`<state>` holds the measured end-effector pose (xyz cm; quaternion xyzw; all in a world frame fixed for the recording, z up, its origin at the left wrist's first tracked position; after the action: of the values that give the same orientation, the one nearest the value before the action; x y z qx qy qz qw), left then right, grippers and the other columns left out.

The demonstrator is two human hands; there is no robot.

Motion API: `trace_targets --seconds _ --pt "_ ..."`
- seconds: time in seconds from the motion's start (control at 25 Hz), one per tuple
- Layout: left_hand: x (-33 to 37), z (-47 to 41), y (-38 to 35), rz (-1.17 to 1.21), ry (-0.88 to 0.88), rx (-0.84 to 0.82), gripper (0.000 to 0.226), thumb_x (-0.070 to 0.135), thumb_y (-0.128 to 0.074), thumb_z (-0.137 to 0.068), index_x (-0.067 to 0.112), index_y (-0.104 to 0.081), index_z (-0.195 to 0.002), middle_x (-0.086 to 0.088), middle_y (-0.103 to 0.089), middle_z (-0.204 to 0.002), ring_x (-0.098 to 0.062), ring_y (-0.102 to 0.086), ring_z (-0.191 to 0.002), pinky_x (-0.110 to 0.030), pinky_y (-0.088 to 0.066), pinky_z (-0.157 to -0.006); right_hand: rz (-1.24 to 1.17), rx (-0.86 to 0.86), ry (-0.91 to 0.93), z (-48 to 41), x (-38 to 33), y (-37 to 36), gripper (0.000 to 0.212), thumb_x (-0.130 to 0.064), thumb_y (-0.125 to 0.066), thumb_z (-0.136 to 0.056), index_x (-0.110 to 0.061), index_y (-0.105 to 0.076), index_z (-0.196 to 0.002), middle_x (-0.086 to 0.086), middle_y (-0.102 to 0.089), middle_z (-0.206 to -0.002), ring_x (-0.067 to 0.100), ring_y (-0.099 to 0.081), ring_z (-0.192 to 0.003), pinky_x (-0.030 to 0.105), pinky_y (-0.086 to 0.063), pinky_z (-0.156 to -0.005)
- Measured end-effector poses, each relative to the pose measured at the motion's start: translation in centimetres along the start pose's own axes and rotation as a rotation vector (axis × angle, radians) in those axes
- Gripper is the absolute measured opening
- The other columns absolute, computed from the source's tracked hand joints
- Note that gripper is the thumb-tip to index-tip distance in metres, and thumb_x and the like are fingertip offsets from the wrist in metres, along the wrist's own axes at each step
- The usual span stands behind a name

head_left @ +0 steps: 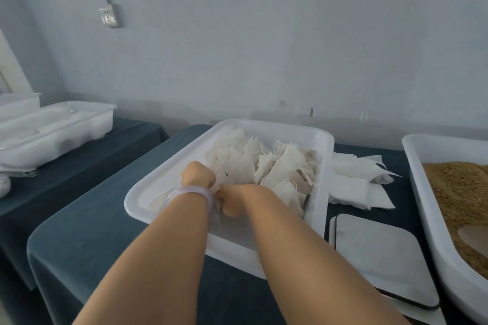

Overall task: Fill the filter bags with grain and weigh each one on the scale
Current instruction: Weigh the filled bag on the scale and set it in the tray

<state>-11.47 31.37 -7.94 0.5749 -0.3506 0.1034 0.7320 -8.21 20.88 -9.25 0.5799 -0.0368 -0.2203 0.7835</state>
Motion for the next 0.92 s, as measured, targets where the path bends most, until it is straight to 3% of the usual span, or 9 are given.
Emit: trace_targets --seconds 0.12,0.24,0.32,0.4,0.48,0.56,0.64,0.76,0.92 --pt "0.7 0.9 1.2 -0.111 -0.031 0.017 0.02 0.0 -0.045 -0.088 0.001 -0.044 -0.068 -0.022 -0.063 -0.105 -0.032 -0.053 -0.082 -0.032 -0.042 -0.069 -0.118 0.112 0.001 1.3 0.9 2.6 0.044 -0.012 -0.049 -0.094 -0.007 -0.043 -0.137 0.013 -0.043 -0.142 0.03 -0.042 -0.129 0.037 -0.034 -0.103" --pt "4.2 2.7 2.6 -0.189 -0.229 0.123 0.005 0.002 -0.049 -0.084 0.0 -0.053 -0.084 -0.021 -0.063 -0.106 -0.034 -0.057 -0.089 -0.033 -0.042 -0.068 -0.252 0.347 -0.012 4.8 4.3 7.4 0.038 -0.005 -0.044 -0.092 -0.005 -0.053 -0.129 0.015 -0.051 -0.135 0.031 -0.048 -0.124 0.034 -0.037 -0.101" --pt "8.5 4.4 2.5 -0.213 -0.389 0.176 0.023 0.005 -0.05 -0.082 0.002 -0.06 -0.102 -0.02 -0.062 -0.113 -0.037 -0.058 -0.104 -0.037 -0.046 -0.078 -0.293 0.503 -0.075 7.6 8.2 9.6 0.035 -0.004 -0.044 -0.091 -0.005 -0.06 -0.122 0.014 -0.057 -0.129 0.029 -0.052 -0.12 0.033 -0.039 -0.1" --pt "13.2 7.2 0.6 -0.183 -0.555 0.143 0.031 0.008 -0.051 -0.083 0.008 -0.063 -0.112 -0.017 -0.061 -0.119 -0.035 -0.055 -0.113 -0.036 -0.044 -0.089 -0.347 0.663 -0.191 10.6 12.8 10.3 0.033 -0.007 -0.044 -0.092 -0.01 -0.064 -0.118 0.009 -0.061 -0.125 0.026 -0.054 -0.118 0.032 -0.04 -0.098" --pt "17.7 11.2 -2.5 -0.135 -0.743 0.017 0.03 0.009 -0.05 -0.086 0.012 -0.064 -0.112 -0.013 -0.063 -0.119 -0.032 -0.055 -0.114 -0.032 -0.042 -0.093 -0.302 0.766 -0.337 13.4 17.0 9.6 0.027 -0.005 -0.042 -0.09 -0.012 -0.068 -0.095 0.01 -0.065 -0.108 0.029 -0.057 -0.104 0.031 -0.043 -0.083" --pt "20.8 15.6 -6.2 -0.171 -0.944 -0.12 0.029 0.007 -0.048 -0.088 0.012 -0.067 -0.111 -0.011 -0.065 -0.116 -0.03 -0.057 -0.11 -0.032 -0.044 -0.092 -0.127 0.654 -0.46 14.5 20.2 7.8 0.023 -0.003 -0.039 -0.088 -0.009 -0.061 -0.083 0.014 -0.064 -0.099 0.032 -0.057 -0.093 0.031 -0.039 -0.071" --pt "22.0 18.7 -9.4 -0.312 -1.058 -0.227 0.027 0.009 -0.047 -0.091 0.009 -0.067 -0.109 -0.012 -0.066 -0.111 -0.03 -0.059 -0.105 -0.034 -0.045 -0.083 0.008 0.397 -0.519 14.6 22.3 5.2 0.027 -0.003 -0.039 -0.088 -0.004 -0.059 -0.107 0.015 -0.062 -0.111 0.032 -0.058 -0.098 0.034 -0.043 -0.075" --pt "20.7 18.9 -12.3 -0.455 -1.022 -0.294 0.026 0.012 -0.047 -0.092 0.01 -0.067 -0.109 -0.01 -0.065 -0.11 -0.028 -0.058 -0.103 -0.035 -0.042 -0.086 0.137 0.16 -0.536 14.0 23.1 2.8 0.034 -0.014 -0.049 -0.088 -0.01 -0.056 -0.121 0.009 -0.06 -0.119 0.028 -0.055 -0.108 0.036 -0.046 -0.093" --pt "19.3 17.7 -13.1 -0.495 -0.999 -0.333 0.022 0.012 -0.048 -0.089 0.011 -0.068 -0.098 -0.008 -0.066 -0.104 -0.027 -0.057 -0.099 -0.041 -0.035 -0.098 0.136 0.096 -0.492 12.3 22.6 1.7 0.031 -0.02 -0.055 -0.09 -0.012 -0.057 -0.12 0.007 -0.06 -0.117 0.025 -0.053 -0.1 0.031 -0.038 -0.082"
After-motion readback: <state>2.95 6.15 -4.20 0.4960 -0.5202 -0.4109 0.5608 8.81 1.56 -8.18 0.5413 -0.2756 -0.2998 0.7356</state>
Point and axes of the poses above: each hand's wrist, its own z-axis away from the middle knuckle, its own y-axis out of the back of the hand, x = y × z, the point moved 7 cm from there along -z, towards the middle knuckle
